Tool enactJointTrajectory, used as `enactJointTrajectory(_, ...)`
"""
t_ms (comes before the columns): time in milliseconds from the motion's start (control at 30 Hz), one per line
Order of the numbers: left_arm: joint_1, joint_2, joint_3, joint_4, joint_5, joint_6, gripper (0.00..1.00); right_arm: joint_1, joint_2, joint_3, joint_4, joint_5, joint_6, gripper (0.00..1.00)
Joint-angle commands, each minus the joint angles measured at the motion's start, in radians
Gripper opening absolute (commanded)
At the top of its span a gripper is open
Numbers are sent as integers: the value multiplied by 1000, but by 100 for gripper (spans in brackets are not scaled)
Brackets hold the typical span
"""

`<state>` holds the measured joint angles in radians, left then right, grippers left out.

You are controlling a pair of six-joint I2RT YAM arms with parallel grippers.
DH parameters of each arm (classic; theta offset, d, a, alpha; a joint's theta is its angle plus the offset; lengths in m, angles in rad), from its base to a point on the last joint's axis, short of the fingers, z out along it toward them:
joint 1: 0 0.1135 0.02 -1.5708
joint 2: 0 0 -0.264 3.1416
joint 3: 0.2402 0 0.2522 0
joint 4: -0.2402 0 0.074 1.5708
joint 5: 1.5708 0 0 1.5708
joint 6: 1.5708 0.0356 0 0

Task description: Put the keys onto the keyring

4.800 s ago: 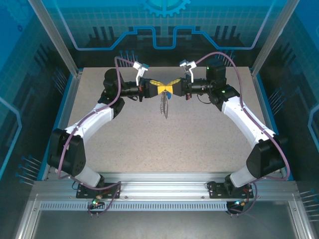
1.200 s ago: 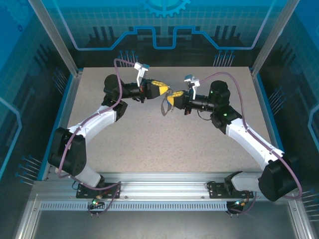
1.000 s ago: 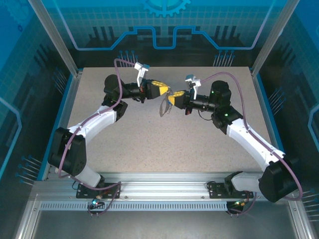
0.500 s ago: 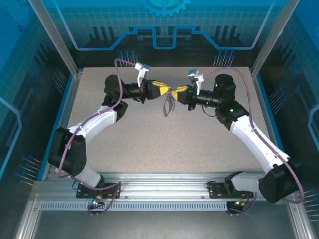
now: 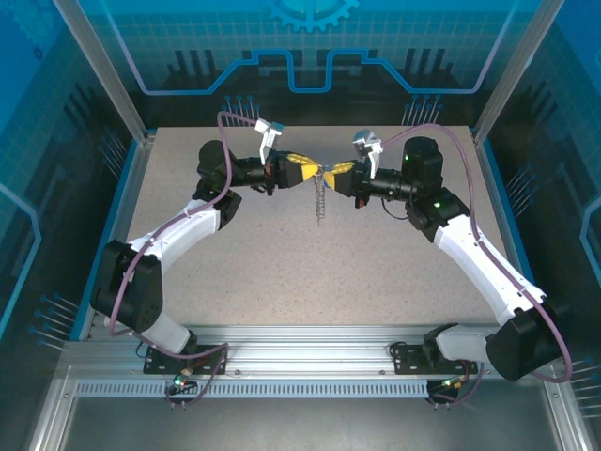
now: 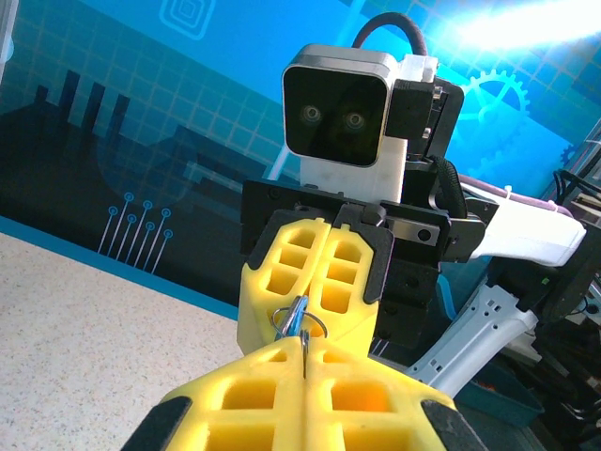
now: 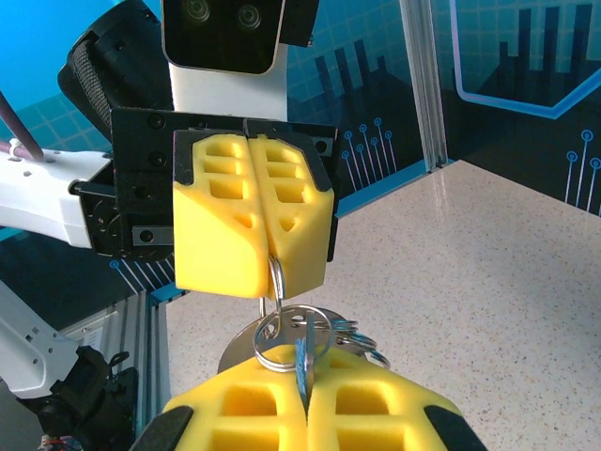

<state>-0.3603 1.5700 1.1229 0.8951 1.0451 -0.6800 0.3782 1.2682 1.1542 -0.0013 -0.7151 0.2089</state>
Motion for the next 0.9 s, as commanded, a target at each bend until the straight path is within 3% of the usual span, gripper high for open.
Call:
enactJointTrajectory(0, -6, -28, 25, 13, 12, 23, 0, -6, 4, 5, 14, -16, 12, 0)
enactJointTrajectory(867, -12, -37, 13, 13, -37, 33, 0, 70, 34, -47, 59, 17, 40, 0)
